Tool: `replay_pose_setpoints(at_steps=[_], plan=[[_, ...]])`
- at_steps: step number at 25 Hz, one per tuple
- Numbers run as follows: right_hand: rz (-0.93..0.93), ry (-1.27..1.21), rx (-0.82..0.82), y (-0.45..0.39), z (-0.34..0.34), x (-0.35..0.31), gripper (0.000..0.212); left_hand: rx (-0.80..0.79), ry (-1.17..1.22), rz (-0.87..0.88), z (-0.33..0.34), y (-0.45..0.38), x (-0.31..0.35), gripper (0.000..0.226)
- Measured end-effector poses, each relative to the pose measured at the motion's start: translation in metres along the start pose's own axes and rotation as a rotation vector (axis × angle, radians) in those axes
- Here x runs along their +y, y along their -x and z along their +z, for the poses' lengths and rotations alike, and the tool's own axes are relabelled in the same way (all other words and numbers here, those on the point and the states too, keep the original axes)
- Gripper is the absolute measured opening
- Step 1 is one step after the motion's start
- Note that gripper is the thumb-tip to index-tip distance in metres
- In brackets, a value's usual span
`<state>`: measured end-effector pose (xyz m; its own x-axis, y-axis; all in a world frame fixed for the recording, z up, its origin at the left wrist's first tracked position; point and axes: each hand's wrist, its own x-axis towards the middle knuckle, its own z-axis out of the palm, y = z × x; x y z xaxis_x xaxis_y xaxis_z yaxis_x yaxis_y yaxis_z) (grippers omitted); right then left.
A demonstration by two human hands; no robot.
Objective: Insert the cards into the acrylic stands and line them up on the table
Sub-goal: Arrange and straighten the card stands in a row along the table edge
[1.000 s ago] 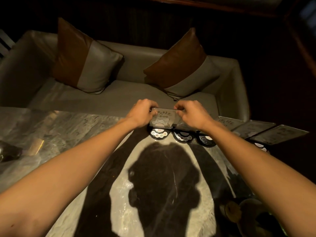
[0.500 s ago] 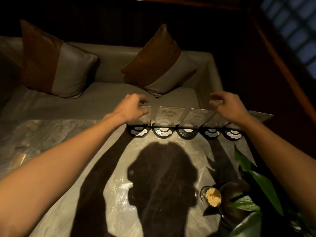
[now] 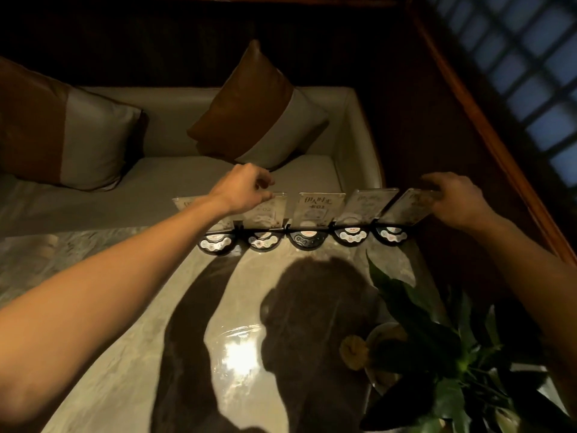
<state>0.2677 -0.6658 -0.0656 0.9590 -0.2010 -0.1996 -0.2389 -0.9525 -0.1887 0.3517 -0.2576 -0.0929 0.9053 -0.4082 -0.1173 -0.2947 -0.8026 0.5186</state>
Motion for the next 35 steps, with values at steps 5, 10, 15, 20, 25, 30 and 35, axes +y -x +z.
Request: replay_pose_setpoints(at_steps=[5, 10, 15, 20, 25, 30, 35], plan=[[-0.048, -0.084, -0.086, 0.001, 0.013, 0.014, 0.053, -0.043, 0.004, -0.011, 0.009, 0.006, 0.001, 0.022], [-0.091, -0.095, -0.081, 0.003, 0.013, 0.017, 0.055, -0.078, -0.038, -0.002, 0.011, 0.012, 0.003, 0.033], [-0.121, -0.057, -0.049, 0.005, 0.013, 0.018, 0.058, -0.067, -0.023, -0.04, 0.012, 0.011, 0.009, 0.035], [-0.101, -0.033, 0.03, 0.0, 0.014, 0.011, 0.045, -0.002, -0.007, 0.01, 0.021, 0.003, 0.029, 0.041], [-0.146, -0.091, 0.106, 0.002, 0.019, 0.018, 0.031, 0.026, 0.011, 0.037, 0.029, -0.006, 0.042, 0.034], [-0.151, -0.139, 0.103, -0.001, 0.02, 0.023, 0.03, 0.026, 0.021, 0.085, 0.043, -0.014, 0.063, 0.042], [-0.258, -0.05, 0.191, 0.002, 0.016, -0.001, 0.043, -0.026, -0.035, 0.164, 0.065, -0.036, 0.101, 0.047]])
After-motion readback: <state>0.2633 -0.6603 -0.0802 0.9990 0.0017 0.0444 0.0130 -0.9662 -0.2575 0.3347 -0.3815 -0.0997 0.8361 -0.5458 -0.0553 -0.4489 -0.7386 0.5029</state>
